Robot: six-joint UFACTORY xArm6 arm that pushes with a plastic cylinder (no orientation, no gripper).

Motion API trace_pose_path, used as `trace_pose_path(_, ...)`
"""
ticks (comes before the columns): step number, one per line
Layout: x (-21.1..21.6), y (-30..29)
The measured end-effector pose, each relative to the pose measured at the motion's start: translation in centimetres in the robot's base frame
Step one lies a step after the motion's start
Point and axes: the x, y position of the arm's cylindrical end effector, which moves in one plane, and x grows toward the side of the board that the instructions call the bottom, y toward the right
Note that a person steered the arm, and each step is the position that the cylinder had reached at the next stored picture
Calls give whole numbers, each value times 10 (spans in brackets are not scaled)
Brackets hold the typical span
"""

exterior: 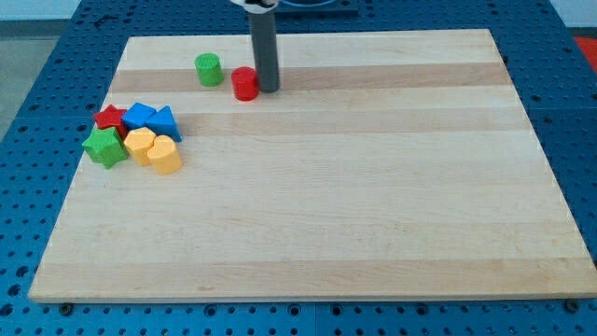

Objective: Push the red circle to the top of red star

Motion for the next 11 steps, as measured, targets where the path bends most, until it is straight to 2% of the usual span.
trace_pose_path(5, -4, -26)
trace_pose_path(11, -4, -116)
